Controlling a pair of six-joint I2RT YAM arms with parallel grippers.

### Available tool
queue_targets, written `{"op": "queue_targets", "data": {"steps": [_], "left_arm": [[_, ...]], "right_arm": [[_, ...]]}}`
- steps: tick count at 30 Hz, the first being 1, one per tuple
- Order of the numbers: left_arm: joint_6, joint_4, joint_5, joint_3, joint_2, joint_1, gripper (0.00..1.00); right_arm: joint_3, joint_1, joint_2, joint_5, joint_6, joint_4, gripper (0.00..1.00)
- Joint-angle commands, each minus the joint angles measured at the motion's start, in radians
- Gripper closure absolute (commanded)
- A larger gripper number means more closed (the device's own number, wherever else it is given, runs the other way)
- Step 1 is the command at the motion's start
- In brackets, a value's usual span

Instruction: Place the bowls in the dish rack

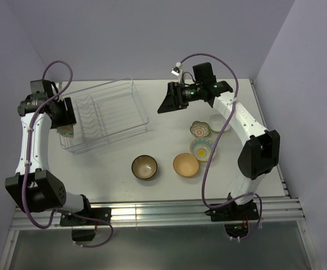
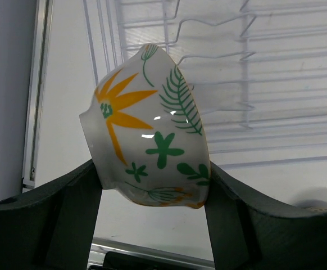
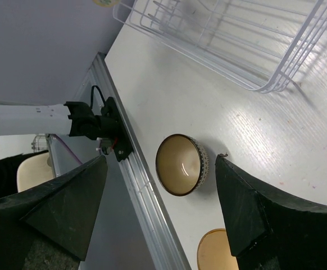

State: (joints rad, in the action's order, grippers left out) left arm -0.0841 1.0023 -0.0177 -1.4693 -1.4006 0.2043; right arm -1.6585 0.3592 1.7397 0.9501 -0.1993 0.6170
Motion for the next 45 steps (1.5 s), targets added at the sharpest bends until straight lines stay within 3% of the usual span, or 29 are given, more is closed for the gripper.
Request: {"op": "queue_targets", "data": {"steps": [1, 16, 39, 45], "left_arm": [[0.047, -0.043, -0.039, 0.044, -0.009, 0.001, 1.00], [0.046, -0.133, -0.116, 0.130, -0.083, -0.028, 1.00], [0.017, -0.154, -0.286, 0.099, -0.239, -0.077, 1.00], [0.004, -0.156, -0.258, 0.087, -0.271, -0.078, 0.94]], "right_arm": [[0.008, -0.008, -0.045, 0.009, 0.017, -0.003, 0.16], [0.028, -0.008, -0.039, 0.012, 0.037, 0.006, 0.18], [0.043, -0.009, -0.022, -0.004, 0.069, 0.023, 0.20], [0.052, -0.011, -0.025, -0.005, 0.069, 0.020, 0.19]]}}
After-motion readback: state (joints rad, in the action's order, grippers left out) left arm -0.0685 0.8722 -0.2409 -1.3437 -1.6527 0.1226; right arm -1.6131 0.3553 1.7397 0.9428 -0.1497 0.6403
